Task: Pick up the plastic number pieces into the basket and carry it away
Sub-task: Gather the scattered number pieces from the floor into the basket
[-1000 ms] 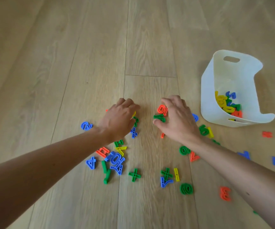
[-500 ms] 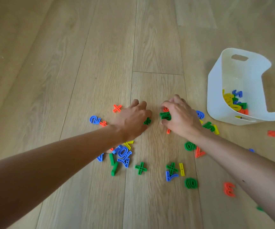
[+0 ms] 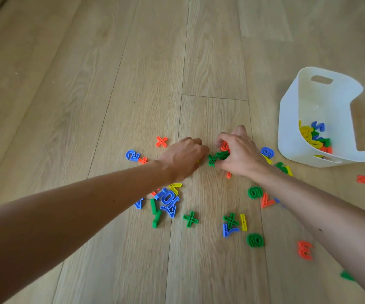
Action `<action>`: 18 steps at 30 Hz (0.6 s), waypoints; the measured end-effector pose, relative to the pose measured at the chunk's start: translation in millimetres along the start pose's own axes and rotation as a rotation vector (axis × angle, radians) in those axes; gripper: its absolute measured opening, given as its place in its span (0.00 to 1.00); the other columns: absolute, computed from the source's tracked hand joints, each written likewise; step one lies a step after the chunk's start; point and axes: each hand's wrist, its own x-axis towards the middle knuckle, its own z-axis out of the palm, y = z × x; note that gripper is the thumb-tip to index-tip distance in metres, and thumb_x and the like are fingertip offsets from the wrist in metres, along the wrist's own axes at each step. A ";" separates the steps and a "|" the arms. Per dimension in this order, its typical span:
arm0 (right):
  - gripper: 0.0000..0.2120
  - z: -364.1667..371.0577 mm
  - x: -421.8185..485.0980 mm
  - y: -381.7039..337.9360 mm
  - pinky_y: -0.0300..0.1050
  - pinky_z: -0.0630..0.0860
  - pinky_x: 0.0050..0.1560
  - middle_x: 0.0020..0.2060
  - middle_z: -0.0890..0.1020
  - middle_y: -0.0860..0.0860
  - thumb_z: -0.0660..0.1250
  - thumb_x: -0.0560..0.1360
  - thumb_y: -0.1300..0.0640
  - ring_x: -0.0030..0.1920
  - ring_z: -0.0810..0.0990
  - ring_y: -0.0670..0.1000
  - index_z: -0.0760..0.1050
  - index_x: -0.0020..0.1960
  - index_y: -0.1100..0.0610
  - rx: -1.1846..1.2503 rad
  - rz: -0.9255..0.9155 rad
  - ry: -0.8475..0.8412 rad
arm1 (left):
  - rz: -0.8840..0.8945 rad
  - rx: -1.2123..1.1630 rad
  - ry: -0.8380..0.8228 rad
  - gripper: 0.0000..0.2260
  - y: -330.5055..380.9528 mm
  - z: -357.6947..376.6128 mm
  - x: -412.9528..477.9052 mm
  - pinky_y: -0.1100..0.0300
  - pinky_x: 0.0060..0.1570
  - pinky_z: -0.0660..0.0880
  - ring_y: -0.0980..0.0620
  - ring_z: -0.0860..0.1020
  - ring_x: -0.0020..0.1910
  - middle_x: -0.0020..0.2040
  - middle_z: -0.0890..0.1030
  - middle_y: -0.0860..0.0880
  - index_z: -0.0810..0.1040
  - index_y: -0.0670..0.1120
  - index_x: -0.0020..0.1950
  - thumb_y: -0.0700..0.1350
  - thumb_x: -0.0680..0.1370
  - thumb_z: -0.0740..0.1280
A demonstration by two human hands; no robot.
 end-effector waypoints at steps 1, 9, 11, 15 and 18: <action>0.18 -0.7 -1.0 0.2 0.41 0.70 0.43 0.53 0.66 0.51 0.77 0.63 0.57 0.44 0.76 0.54 0.75 0.50 0.51 0.024 -0.008 0.007 | -0.017 -0.037 0.020 0.07 -0.5 -2.2 -1.1 0.55 0.49 0.70 0.44 0.77 0.52 0.52 0.78 0.46 0.78 0.46 0.56 0.44 0.79 0.64; 0.17 -4.0 -19.5 -13.0 0.42 0.71 0.47 0.53 0.67 0.51 0.76 0.64 0.56 0.46 0.74 0.51 0.75 0.51 0.50 0.095 -0.158 -0.021 | -0.285 -0.234 0.295 0.08 -50.7 -37.1 -60.1 0.54 0.45 0.76 0.48 0.77 0.44 0.46 0.79 0.48 0.81 0.45 0.54 0.43 0.76 0.71; 0.18 1.0 -19.6 -14.6 0.40 0.67 0.45 0.53 0.65 0.51 0.75 0.66 0.56 0.46 0.73 0.53 0.74 0.53 0.51 0.006 -0.160 -0.027 | -0.345 -0.156 0.252 0.09 -67.4 -30.8 -81.2 0.50 0.46 0.77 0.45 0.78 0.47 0.48 0.79 0.47 0.81 0.46 0.56 0.44 0.76 0.72; 0.19 7.8 -17.2 -16.2 0.44 0.72 0.46 0.51 0.66 0.52 0.74 0.68 0.56 0.47 0.75 0.56 0.74 0.57 0.52 -0.097 -0.174 -0.050 | -0.393 -0.062 0.150 0.11 -78.6 -17.6 -102.2 0.46 0.48 0.77 0.43 0.75 0.53 0.51 0.78 0.47 0.79 0.49 0.58 0.45 0.76 0.71; 0.18 8.2 -17.4 -17.5 0.50 0.76 0.48 0.50 0.67 0.53 0.73 0.69 0.56 0.48 0.77 0.59 0.74 0.57 0.52 -0.135 -0.164 -0.067 | -0.375 -0.024 0.135 0.12 -81.2 -16.4 -104.6 0.48 0.51 0.76 0.44 0.73 0.54 0.54 0.75 0.46 0.79 0.48 0.60 0.47 0.77 0.70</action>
